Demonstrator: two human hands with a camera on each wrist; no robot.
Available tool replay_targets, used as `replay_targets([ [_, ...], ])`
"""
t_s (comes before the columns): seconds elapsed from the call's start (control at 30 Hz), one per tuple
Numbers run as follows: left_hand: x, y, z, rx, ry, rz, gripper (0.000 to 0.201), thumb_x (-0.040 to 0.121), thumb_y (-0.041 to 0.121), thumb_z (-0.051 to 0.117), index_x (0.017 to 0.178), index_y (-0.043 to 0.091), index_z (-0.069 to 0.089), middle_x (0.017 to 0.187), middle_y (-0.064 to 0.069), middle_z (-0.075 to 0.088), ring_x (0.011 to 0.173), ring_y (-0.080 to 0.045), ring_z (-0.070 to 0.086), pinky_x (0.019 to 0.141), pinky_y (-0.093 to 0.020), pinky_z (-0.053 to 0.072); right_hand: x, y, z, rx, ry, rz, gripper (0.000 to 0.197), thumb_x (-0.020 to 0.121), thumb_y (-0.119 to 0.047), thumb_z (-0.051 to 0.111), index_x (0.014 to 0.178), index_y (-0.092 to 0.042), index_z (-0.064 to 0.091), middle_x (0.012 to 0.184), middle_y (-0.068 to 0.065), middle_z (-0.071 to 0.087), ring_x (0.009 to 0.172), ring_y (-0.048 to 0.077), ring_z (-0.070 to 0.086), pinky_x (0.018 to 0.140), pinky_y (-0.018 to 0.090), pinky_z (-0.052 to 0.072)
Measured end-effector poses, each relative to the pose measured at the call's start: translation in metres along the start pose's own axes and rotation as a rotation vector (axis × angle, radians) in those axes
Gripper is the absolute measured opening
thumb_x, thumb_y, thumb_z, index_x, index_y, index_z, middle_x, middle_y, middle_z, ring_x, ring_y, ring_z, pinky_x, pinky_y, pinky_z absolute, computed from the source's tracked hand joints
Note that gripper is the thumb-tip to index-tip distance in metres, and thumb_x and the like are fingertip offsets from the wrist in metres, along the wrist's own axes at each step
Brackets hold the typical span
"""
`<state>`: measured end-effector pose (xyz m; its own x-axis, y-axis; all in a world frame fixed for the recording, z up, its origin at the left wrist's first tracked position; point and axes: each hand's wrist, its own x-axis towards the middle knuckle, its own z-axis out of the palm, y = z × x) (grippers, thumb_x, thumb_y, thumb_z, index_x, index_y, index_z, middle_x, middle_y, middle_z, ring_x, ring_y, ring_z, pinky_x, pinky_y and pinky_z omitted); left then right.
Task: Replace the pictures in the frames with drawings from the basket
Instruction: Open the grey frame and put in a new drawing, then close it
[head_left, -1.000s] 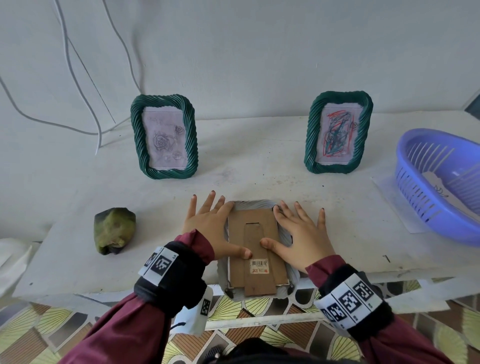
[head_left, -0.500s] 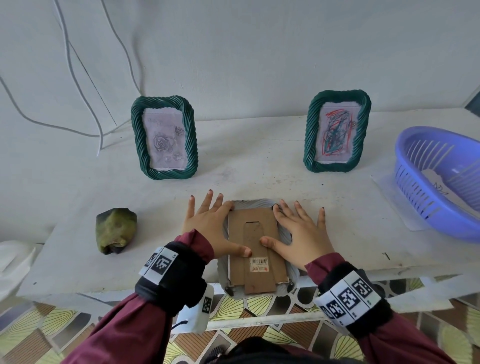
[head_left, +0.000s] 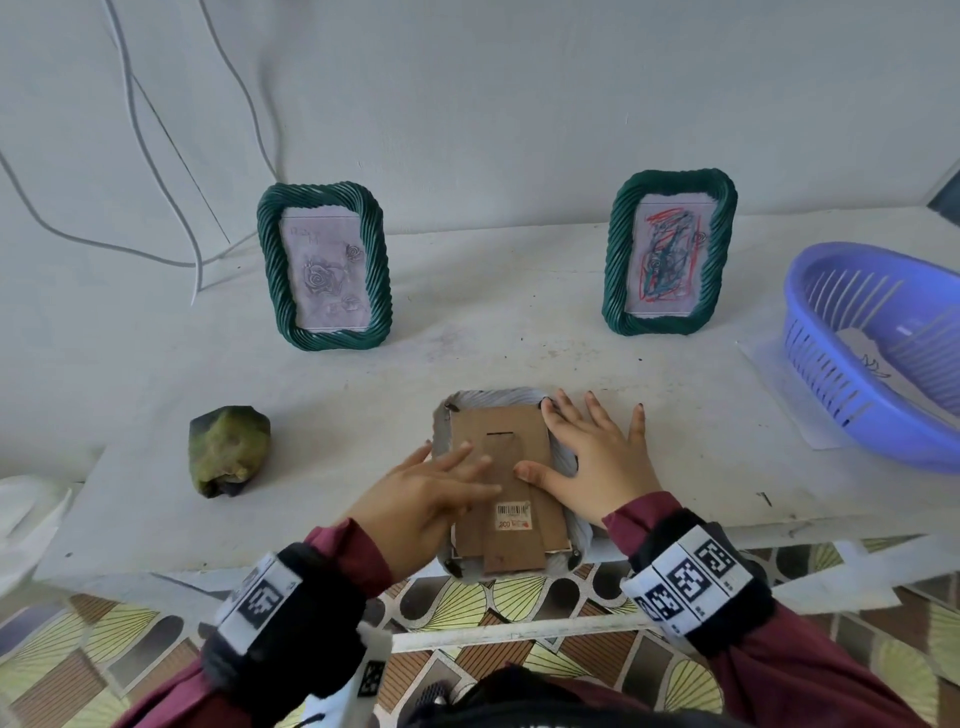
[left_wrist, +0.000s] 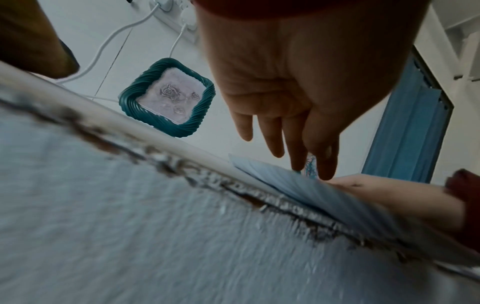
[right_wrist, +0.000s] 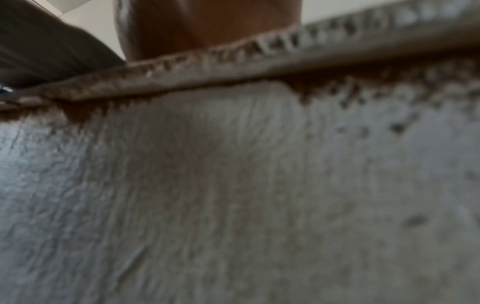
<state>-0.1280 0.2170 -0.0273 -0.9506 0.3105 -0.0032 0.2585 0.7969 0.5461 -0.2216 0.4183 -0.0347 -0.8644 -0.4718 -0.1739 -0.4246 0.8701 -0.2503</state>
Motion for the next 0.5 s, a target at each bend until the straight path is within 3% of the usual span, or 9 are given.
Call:
replay_targets([
  [0.07, -0.015, -0.008, 0.003, 0.022, -0.063, 0.022, 0.058, 0.078, 0.048, 0.022, 0.131, 0.038, 0.044, 0.140, 0.021, 0.030, 0.137, 0.000, 0.011, 0.114, -0.026, -0.005, 0.000, 0.000, 0.000, 0.004, 0.002, -0.004, 0.085, 0.077, -0.076, 0.028, 0.146, -0.032, 0.005, 0.154, -0.014, -0.005, 0.143, 0.014, -0.008, 0.108, 0.056, -0.017],
  [0.17, -0.028, -0.015, 0.004, 0.068, -0.178, 0.022, 0.056, 0.078, 0.056, 0.033, 0.133, 0.048, 0.025, 0.145, 0.025, 0.017, 0.137, 0.007, -0.001, 0.112, -0.027, -0.011, 0.000, 0.001, 0.001, -0.004, 0.010, -0.009, 0.089, 0.072, -0.079, 0.023, 0.146, -0.032, 0.006, 0.154, -0.014, -0.004, 0.143, 0.015, -0.007, 0.108, 0.056, -0.016],
  [0.33, -0.027, -0.011, 0.000, 0.157, -0.171, 0.040, 0.075, 0.074, 0.076, 0.028, 0.138, 0.039, 0.029, 0.143, 0.025, 0.017, 0.136, 0.007, 0.005, 0.111, -0.030, -0.012, 0.001, 0.001, 0.001, -0.014, 0.010, -0.008, 0.086, 0.077, -0.076, 0.028, 0.146, -0.032, 0.006, 0.155, -0.013, -0.004, 0.144, 0.015, -0.006, 0.108, 0.057, -0.014],
  [0.4, -0.024, -0.007, -0.004, 0.190, -0.162, 0.056, 0.066, 0.077, 0.066, 0.033, 0.136, 0.037, 0.038, 0.143, 0.022, 0.027, 0.136, 0.004, 0.017, 0.113, -0.035, -0.001, 0.000, 0.001, 0.001, -0.020, 0.010, -0.007, 0.085, 0.077, -0.076, 0.028, 0.146, -0.032, 0.005, 0.155, -0.013, -0.003, 0.144, 0.015, -0.005, 0.109, 0.057, -0.014],
  [0.43, -0.023, -0.006, -0.006, 0.242, -0.168, 0.094, 0.059, 0.078, 0.060, 0.037, 0.131, 0.035, 0.046, 0.139, 0.019, 0.039, 0.133, 0.000, 0.030, 0.111, -0.040, 0.011, 0.000, 0.000, 0.001, -0.024, 0.009, -0.007, 0.086, 0.077, -0.076, 0.027, 0.146, -0.032, 0.005, 0.155, -0.013, -0.003, 0.144, 0.015, -0.005, 0.109, 0.057, -0.014],
  [0.5, -0.019, -0.004, -0.010, 0.367, -0.206, 0.140, 0.051, 0.075, 0.056, 0.038, 0.115, 0.035, 0.061, 0.120, 0.016, 0.061, 0.115, -0.005, 0.055, 0.095, -0.037, 0.034, 0.001, 0.000, 0.001, -0.030, 0.005, -0.003, 0.086, 0.077, -0.077, 0.027, 0.146, -0.032, 0.004, 0.155, -0.013, -0.003, 0.144, 0.015, -0.005, 0.109, 0.057, -0.014],
])
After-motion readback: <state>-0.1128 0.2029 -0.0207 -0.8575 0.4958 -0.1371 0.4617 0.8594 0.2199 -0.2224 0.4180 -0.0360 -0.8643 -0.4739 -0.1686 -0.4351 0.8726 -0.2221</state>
